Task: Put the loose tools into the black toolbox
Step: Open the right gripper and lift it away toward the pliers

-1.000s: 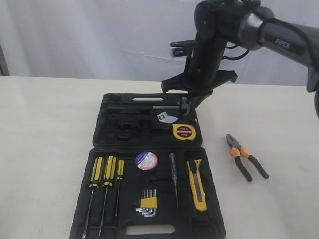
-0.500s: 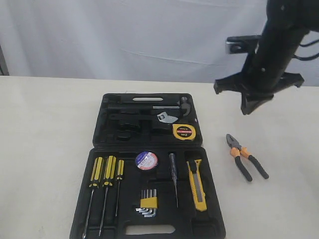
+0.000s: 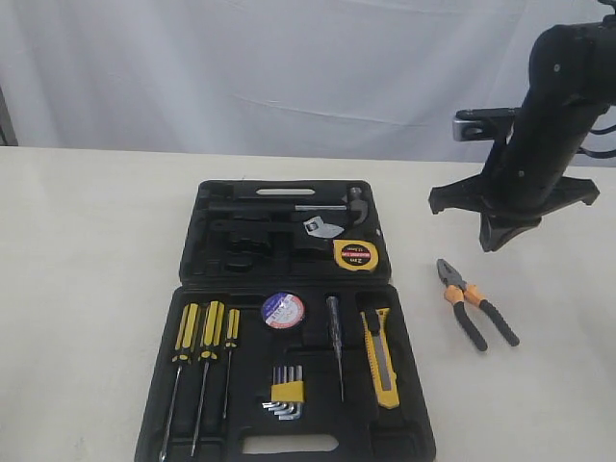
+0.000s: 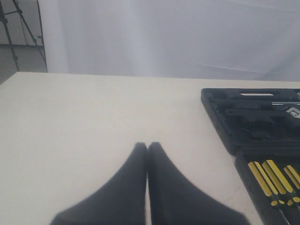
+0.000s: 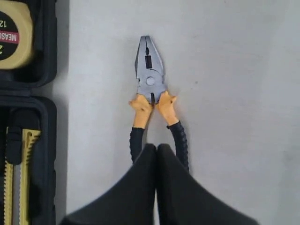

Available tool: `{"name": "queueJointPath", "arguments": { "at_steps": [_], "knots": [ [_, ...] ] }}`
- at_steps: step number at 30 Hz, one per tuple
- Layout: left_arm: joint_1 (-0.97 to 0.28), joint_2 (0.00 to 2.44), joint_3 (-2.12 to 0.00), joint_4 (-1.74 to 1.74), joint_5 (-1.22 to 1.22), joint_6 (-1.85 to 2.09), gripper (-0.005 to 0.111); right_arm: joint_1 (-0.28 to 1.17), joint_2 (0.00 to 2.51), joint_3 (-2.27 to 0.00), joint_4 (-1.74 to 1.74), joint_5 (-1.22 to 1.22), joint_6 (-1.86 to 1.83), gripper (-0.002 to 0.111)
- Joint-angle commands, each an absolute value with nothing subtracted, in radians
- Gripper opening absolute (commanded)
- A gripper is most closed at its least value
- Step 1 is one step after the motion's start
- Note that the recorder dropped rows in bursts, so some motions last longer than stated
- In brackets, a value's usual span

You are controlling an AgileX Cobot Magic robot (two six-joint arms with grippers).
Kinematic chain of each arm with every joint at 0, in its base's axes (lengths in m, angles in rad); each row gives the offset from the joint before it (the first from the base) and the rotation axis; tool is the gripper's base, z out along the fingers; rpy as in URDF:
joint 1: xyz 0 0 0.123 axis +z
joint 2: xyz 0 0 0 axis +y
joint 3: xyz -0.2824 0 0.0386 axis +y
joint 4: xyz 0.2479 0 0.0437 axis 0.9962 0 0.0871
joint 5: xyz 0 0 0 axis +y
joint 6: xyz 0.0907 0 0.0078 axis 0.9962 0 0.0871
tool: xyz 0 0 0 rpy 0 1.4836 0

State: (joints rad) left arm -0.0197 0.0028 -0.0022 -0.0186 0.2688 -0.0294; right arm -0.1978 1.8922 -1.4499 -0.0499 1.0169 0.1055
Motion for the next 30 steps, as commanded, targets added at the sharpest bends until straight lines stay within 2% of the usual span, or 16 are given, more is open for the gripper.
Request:
{"name": "queueJointPath", "arguments": {
  "at_steps": [1, 12, 19, 30],
  "knots": [
    [-0.022, 0.000, 0.000, -0.021, 0.269, -0.030, 0.000, -0.204, 1.887, -1.450, -0.053, 1.056, 0.101, 0.000],
    [-0.022, 0.000, 0.000, -0.021, 0.269, -0.030, 0.000, -0.202, 1.706, -1.398, -0.051, 1.102, 0.082, -0.001],
    [-0.022, 0.000, 0.000, -0.021, 0.269, -0.030, 0.000, -0.202, 1.664, -1.395, -0.047, 1.215, 0.084, -0.001],
    [-0.022, 0.000, 0.000, -0.021, 0.269, -0.030, 0.000, -0.202, 1.610, -1.395, -0.047, 1.221, 0.092, -0.001]
  ]
}}
